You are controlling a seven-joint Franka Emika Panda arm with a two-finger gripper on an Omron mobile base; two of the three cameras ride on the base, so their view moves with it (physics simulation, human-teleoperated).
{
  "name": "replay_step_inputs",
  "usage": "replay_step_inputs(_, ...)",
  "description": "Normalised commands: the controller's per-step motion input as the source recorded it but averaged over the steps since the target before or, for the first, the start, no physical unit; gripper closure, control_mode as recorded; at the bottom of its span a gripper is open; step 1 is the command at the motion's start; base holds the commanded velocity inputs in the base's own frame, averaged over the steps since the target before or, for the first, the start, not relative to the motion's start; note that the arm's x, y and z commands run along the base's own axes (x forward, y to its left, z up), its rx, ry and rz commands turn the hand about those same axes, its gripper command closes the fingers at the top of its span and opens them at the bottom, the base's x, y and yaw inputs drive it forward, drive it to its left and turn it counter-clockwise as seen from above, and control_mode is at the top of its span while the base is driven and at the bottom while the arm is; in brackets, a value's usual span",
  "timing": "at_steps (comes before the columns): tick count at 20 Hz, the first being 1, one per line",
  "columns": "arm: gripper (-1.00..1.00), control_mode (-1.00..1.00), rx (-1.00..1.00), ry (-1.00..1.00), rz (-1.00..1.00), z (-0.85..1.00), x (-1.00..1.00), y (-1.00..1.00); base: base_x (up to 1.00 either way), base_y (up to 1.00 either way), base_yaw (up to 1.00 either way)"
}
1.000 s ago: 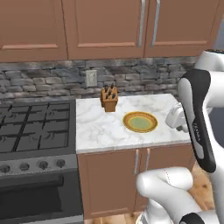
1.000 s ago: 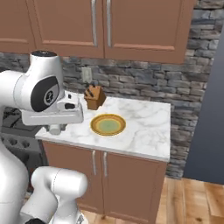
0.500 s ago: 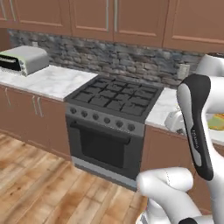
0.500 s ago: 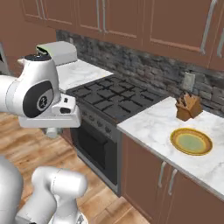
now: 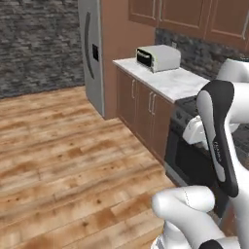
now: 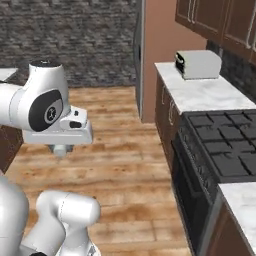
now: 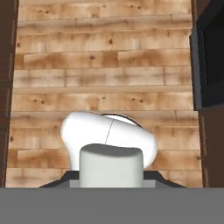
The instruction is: Pick up the marshmallow and place it in the cup of hot chocolate on the dining counter.
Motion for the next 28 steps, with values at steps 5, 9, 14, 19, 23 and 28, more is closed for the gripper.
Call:
replay_step_inputs(5, 1.00, 1.00, 0.00, 0.00, 0.00, 0.00, 0.00, 0.00, -0.04, 0.17, 1.00)
replay_step_inputs(9, 1.00, 1.00, 0.00, 0.00, 0.00, 0.00, 0.00, 0.00, 0.00, 0.25, 0.99)
replay_step_inputs(14, 1.00, 1.00, 0.00, 0.00, 0.00, 0.00, 0.00, 0.00, 0.00, 0.27, 0.96)
replay_step_inputs(19, 1.00, 1.00, 0.00, 0.00, 0.00, 0.00, 0.00, 0.00, 0.16, 0.00, 0.88)
replay_step_inputs(23, 1.00, 1.00, 0.00, 0.00, 0.00, 0.00, 0.00, 0.00, 0.41, -0.82, 0.50)
replay_step_inputs(28, 1.00, 1.00, 0.00, 0.00, 0.00, 0.00, 0.00, 0.00, 0.66, -1.00, 0.17)
